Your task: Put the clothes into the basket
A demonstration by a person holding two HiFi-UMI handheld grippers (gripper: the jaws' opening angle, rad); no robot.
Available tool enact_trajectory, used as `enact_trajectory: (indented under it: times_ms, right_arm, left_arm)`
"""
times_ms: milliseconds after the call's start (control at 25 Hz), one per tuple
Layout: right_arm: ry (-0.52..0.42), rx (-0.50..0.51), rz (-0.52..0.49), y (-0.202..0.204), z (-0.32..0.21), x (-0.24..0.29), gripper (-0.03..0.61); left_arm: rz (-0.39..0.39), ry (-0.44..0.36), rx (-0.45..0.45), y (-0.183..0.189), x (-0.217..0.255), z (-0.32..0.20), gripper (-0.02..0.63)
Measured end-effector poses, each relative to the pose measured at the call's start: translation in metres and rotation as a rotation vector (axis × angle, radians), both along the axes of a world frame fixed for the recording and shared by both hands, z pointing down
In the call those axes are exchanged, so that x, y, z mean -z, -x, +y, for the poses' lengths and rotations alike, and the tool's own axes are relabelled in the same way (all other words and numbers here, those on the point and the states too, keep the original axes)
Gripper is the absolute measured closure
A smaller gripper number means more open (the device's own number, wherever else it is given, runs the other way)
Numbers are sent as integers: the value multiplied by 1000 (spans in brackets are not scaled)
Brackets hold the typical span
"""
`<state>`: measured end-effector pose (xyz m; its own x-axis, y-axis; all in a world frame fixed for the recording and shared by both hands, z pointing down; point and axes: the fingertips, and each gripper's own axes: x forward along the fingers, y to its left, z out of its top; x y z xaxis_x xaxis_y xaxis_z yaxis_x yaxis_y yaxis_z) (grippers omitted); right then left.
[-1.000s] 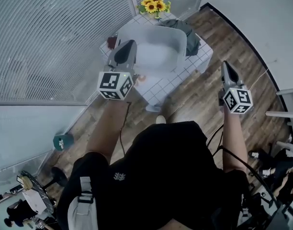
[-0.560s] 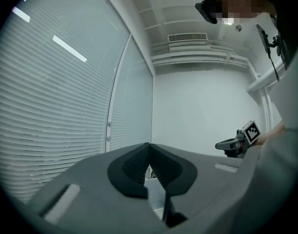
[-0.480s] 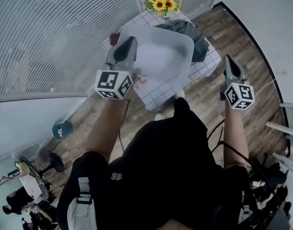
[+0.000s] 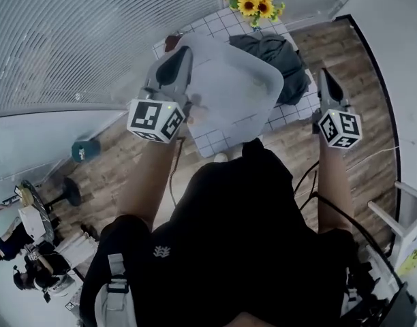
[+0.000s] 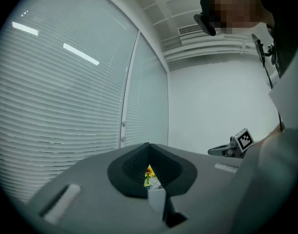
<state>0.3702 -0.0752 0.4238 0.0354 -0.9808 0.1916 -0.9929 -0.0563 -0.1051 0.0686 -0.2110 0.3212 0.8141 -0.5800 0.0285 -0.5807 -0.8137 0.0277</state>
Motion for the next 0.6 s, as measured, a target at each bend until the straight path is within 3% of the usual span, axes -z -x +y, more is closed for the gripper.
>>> enact_trajectory:
  times_ms: [440, 600]
  right_arm:
    - [44, 107, -31, -40, -62, -45, 578]
    - [72, 139, -32, -41, -76, -61, 578]
  left_arm:
    - [-61, 47, 76, -54, -15, -28, 609]
    - [-80, 66, 62, -72, -27, -40, 609]
